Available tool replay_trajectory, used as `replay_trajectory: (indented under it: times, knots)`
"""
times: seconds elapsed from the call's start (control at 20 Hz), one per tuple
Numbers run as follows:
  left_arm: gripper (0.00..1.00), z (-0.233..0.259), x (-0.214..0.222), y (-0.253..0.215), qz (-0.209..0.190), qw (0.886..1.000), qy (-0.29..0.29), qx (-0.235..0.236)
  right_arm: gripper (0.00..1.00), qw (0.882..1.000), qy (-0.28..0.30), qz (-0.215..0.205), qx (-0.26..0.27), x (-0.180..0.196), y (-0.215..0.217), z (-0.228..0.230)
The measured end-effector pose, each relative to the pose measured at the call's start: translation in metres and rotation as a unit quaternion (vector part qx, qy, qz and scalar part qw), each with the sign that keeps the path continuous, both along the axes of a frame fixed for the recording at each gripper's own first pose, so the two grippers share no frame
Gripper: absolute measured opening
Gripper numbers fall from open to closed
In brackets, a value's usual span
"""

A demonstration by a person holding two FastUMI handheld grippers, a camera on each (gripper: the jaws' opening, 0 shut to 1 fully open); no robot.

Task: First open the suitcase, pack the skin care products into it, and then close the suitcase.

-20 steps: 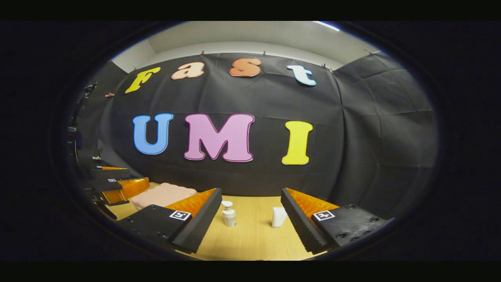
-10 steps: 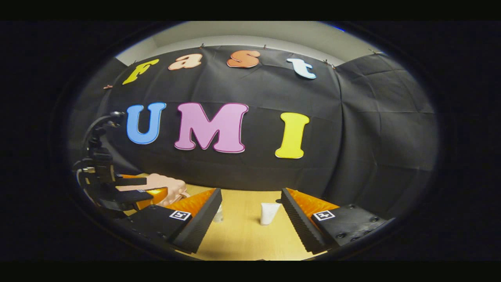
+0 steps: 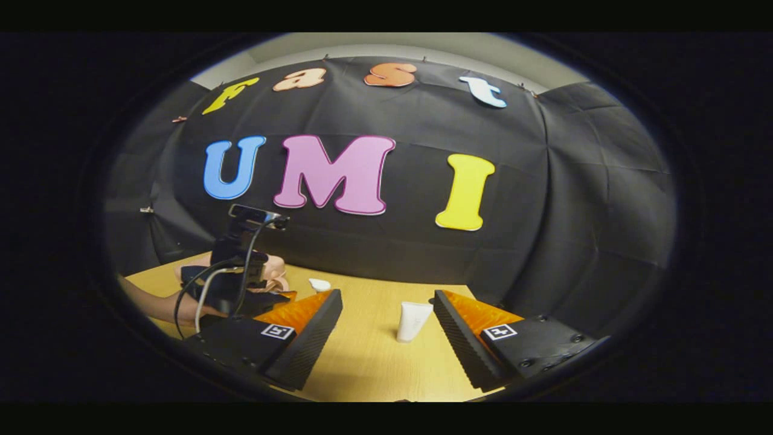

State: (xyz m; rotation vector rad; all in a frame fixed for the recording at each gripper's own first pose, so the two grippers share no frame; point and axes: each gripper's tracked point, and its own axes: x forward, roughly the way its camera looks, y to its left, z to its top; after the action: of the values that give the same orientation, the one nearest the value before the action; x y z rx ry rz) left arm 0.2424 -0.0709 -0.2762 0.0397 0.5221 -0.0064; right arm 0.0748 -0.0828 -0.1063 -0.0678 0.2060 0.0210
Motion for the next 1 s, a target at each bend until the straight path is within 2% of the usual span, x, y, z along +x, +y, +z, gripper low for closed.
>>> replay_trajectory:
  times: [0.35,0.4,0.55,0.65,0.7,0.85,1.0]
  knots:
    - [0.80,-0.049,0.029,0.011,0.071,0.995,0.073,-0.009,0.97,1.000,-0.001,-0.026,0.001,0.020,-0.028,0.000]
    - [0.71,-0.053,0.033,0.013,0.076,0.994,0.080,-0.002,0.97,1.000,0.001,-0.027,0.001,0.022,-0.031,-0.003]
    - [0.63,-0.069,0.039,0.020,0.081,0.991,0.103,0.026,0.97,0.999,0.004,-0.033,0.001,0.025,-0.037,-0.005]
    - [0.54,-0.074,0.042,0.029,0.086,0.990,0.108,0.036,0.97,0.999,0.003,-0.033,0.003,0.027,-0.038,-0.004]
    - [0.40,-0.077,0.043,0.031,0.085,0.989,0.115,0.026,0.97,1.000,0.002,-0.031,0.004,0.027,-0.037,-0.004]
    - [0.24,-0.061,0.040,0.029,0.076,0.991,0.109,0.015,0.97,1.000,0.002,-0.023,0.008,0.026,-0.032,-0.002]
    - [0.15,-0.015,0.044,0.023,0.064,0.996,0.069,-0.007,0.97,1.000,0.002,-0.015,0.004,0.025,-0.024,0.001]
